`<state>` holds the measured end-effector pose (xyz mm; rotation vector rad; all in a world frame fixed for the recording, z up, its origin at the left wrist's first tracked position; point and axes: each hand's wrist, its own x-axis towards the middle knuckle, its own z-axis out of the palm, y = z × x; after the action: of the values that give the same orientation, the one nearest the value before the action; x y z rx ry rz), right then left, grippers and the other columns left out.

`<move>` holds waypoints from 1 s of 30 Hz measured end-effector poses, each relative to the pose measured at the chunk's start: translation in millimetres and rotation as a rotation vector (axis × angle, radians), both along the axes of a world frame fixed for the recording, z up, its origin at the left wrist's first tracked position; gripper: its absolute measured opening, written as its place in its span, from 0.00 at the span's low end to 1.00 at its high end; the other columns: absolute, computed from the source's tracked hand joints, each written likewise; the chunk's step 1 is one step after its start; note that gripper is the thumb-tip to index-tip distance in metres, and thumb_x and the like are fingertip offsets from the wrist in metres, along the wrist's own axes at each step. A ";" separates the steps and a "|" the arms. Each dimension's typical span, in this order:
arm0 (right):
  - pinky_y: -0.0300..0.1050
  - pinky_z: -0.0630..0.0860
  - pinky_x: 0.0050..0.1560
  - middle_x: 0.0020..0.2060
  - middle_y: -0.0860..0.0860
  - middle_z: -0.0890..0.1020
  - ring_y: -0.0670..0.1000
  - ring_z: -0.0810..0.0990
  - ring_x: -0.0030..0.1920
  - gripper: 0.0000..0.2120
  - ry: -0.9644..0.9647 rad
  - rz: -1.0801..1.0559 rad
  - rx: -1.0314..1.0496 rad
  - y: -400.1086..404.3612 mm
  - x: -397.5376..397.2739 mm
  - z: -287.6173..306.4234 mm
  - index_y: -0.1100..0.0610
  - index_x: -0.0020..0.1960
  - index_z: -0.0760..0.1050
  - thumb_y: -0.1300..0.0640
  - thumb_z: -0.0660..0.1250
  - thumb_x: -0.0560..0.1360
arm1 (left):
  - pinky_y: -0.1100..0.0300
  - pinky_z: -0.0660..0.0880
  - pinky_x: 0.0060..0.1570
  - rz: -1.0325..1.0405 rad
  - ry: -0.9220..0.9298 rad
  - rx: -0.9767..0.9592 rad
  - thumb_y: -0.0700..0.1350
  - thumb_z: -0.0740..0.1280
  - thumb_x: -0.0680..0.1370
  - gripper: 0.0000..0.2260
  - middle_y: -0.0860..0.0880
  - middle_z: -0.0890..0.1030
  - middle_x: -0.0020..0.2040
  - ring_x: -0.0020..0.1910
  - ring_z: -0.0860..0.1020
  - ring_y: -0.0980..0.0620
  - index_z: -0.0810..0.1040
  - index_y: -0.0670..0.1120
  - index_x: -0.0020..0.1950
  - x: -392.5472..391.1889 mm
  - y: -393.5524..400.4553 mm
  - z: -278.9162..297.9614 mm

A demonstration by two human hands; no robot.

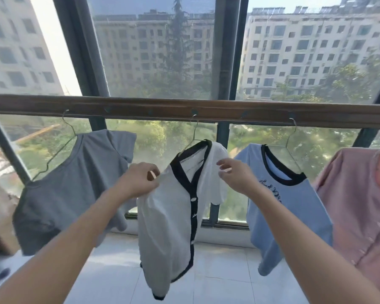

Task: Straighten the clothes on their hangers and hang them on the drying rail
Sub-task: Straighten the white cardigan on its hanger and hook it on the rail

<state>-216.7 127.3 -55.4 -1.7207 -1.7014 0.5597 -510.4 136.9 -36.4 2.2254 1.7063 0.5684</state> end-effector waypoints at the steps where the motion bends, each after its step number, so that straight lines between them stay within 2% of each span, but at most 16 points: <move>1: 0.43 0.75 0.50 0.63 0.51 0.77 0.51 0.77 0.58 0.19 -0.022 0.014 -0.008 10.4 5.2 0.2 0.51 0.70 0.72 0.59 0.64 0.79 | 0.58 0.76 0.45 0.015 0.020 0.006 0.50 0.69 0.74 0.06 0.53 0.82 0.41 0.43 0.79 0.53 0.82 0.49 0.47 -5.0 3.6 3.0; 3: 0.46 0.74 0.54 0.67 0.53 0.74 0.54 0.76 0.62 0.24 -0.082 0.036 -0.004 30.1 14.7 1.2 0.53 0.74 0.67 0.61 0.63 0.79 | 0.63 0.72 0.45 0.046 0.045 0.013 0.48 0.71 0.73 0.05 0.53 0.82 0.42 0.44 0.78 0.54 0.84 0.48 0.45 -13.2 8.9 7.5; 5: 0.45 0.72 0.52 0.66 0.56 0.73 0.56 0.76 0.61 0.27 -0.164 0.063 -0.002 50.0 23.1 1.9 0.53 0.77 0.62 0.63 0.62 0.79 | 0.65 0.71 0.40 0.077 0.049 0.023 0.47 0.73 0.72 0.03 0.52 0.82 0.41 0.42 0.79 0.55 0.84 0.48 0.42 -17.9 12.7 7.1; 6: 0.44 0.70 0.52 0.65 0.57 0.73 0.57 0.75 0.61 0.28 -0.195 0.063 0.010 58.2 25.0 3.4 0.54 0.77 0.61 0.63 0.61 0.79 | 0.64 0.72 0.40 0.086 0.055 0.040 0.46 0.73 0.72 0.02 0.52 0.83 0.40 0.42 0.79 0.55 0.83 0.48 0.41 -19.9 13.5 7.5; 9: 0.48 0.67 0.65 0.73 0.57 0.67 0.58 0.67 0.72 0.27 -0.238 0.070 0.067 76.0 24.1 7.3 0.54 0.78 0.59 0.61 0.61 0.81 | 0.55 0.76 0.46 0.148 0.035 0.078 0.45 0.73 0.74 0.03 0.50 0.83 0.41 0.43 0.79 0.51 0.83 0.47 0.42 -29.6 18.8 5.3; 10: 0.49 0.67 0.66 0.73 0.57 0.67 0.58 0.66 0.72 0.25 -0.244 0.092 0.078 80.9 21.7 7.9 0.54 0.77 0.60 0.60 0.60 0.81 | 0.53 0.75 0.47 0.173 0.032 0.097 0.45 0.72 0.74 0.03 0.49 0.83 0.42 0.43 0.79 0.50 0.83 0.46 0.42 -32.0 20.0 5.7; 12: 0.49 0.70 0.61 0.71 0.57 0.71 0.59 0.69 0.69 0.22 -0.239 0.118 0.064 84.9 15.5 7.0 0.53 0.75 0.65 0.60 0.59 0.82 | 0.53 0.74 0.46 0.190 0.031 0.123 0.43 0.71 0.75 0.04 0.47 0.83 0.42 0.44 0.79 0.48 0.83 0.44 0.43 -37.1 22.7 4.3; 14: 0.48 0.74 0.54 0.64 0.59 0.77 0.60 0.76 0.60 0.18 -0.202 0.136 0.055 88.8 10.1 6.8 0.54 0.70 0.74 0.62 0.59 0.82 | 0.55 0.71 0.42 0.214 0.041 0.127 0.43 0.70 0.76 0.04 0.47 0.83 0.43 0.45 0.79 0.46 0.83 0.43 0.44 -39.0 24.1 3.9; 16: 0.47 0.75 0.49 0.57 0.59 0.81 0.60 0.79 0.50 0.15 -0.182 0.143 0.058 88.7 7.5 6.6 0.55 0.64 0.79 0.63 0.60 0.81 | 0.58 0.68 0.43 0.232 0.065 0.126 0.44 0.69 0.77 0.05 0.48 0.82 0.45 0.46 0.78 0.48 0.83 0.45 0.48 -38.1 26.0 5.3; 19: 0.49 0.77 0.50 0.54 0.59 0.82 0.59 0.80 0.48 0.15 -0.178 0.135 0.078 85.0 6.2 5.4 0.56 0.62 0.81 0.65 0.60 0.81 | 0.56 0.73 0.49 0.177 0.026 0.117 0.50 0.67 0.78 0.09 0.51 0.81 0.48 0.47 0.78 0.51 0.80 0.49 0.55 -26.7 28.3 12.2; 22: 0.47 0.76 0.48 0.52 0.58 0.82 0.59 0.80 0.48 0.15 -0.165 0.130 0.090 80.6 4.7 2.7 0.56 0.60 0.81 0.66 0.61 0.80 | 0.56 0.73 0.52 0.105 -0.060 0.142 0.48 0.67 0.78 0.10 0.52 0.81 0.48 0.48 0.79 0.51 0.80 0.50 0.59 -5.5 30.2 14.0; 25: 0.45 0.73 0.43 0.48 0.54 0.82 0.56 0.80 0.47 0.06 -0.096 0.091 0.176 74.9 8.0 -2.9 0.56 0.54 0.80 0.61 0.68 0.77 | 0.57 0.73 0.52 0.106 -0.142 0.197 0.43 0.69 0.77 0.08 0.49 0.83 0.48 0.48 0.79 0.49 0.83 0.46 0.55 3.8 30.7 9.4; 27: 0.45 0.75 0.43 0.45 0.53 0.81 0.54 0.79 0.45 0.06 -0.081 0.089 0.237 70.2 11.5 -6.3 0.57 0.50 0.79 0.60 0.73 0.74 | 0.58 0.74 0.49 0.106 -0.175 0.212 0.42 0.71 0.75 0.06 0.49 0.84 0.45 0.47 0.80 0.49 0.85 0.44 0.50 3.2 29.4 7.0; 30: 0.50 0.78 0.44 0.41 0.56 0.82 0.57 0.80 0.42 0.04 -0.140 0.089 0.330 67.0 12.3 -7.5 0.61 0.46 0.80 0.63 0.74 0.72 | 0.53 0.77 0.47 0.131 -0.194 0.268 0.44 0.75 0.72 0.04 0.50 0.84 0.39 0.43 0.81 0.50 0.86 0.45 0.43 2.2 28.5 4.3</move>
<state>-204.4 194.3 -62.9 -1.4814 -1.8565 0.1845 -508.2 165.4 -32.1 2.1526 1.7701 1.0645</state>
